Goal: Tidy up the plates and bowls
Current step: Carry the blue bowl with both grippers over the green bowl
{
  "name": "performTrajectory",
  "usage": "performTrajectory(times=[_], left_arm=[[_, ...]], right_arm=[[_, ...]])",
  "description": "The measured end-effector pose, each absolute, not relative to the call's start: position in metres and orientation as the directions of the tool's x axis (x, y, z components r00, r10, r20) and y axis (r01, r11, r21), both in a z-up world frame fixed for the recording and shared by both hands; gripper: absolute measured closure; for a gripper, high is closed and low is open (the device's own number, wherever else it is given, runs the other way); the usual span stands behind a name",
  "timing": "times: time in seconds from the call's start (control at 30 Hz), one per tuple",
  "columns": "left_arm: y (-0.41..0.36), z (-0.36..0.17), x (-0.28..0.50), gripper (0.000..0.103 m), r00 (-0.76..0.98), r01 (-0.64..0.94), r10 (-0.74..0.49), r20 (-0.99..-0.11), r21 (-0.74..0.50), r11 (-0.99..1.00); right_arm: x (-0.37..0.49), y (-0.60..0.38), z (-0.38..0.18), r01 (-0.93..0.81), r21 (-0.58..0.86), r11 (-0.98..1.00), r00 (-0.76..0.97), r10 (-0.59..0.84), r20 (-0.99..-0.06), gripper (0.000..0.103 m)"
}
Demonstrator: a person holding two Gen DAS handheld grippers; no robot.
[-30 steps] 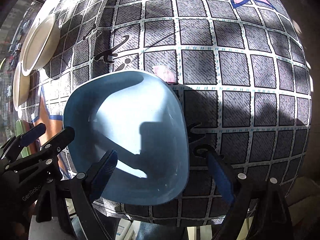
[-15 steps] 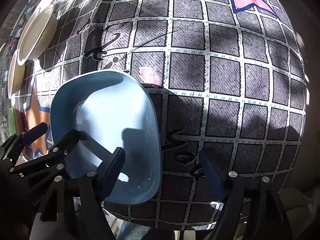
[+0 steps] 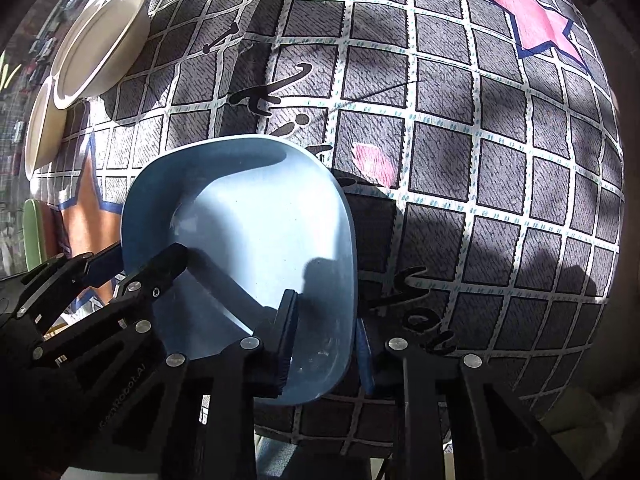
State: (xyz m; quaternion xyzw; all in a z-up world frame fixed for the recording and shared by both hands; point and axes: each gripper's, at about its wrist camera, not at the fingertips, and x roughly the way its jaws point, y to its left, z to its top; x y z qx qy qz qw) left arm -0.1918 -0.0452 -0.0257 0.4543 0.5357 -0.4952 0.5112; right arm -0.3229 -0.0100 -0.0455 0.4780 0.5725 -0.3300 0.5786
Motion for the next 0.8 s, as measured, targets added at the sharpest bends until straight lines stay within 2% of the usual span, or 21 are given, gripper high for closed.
performTrajectory(times=[0.47,0.8], left_arm=[[-0.014,-0.018,-0.098,0.067,-0.023,0.995,-0.032,-0.999,-0.026,0.099],[-0.017,-0.019,-0.072,0.067,-0.029,0.998,-0.053,-0.998,-0.032,0.061]], right_arm=[[-0.183,0.036,-0.039,0.915,0.199,0.352,0.133,0.203,-0.97,0.073],[-0.141,0.038,-0.044,0.937,0.16,0.31,0.1,0.201,-0.974,0.073]])
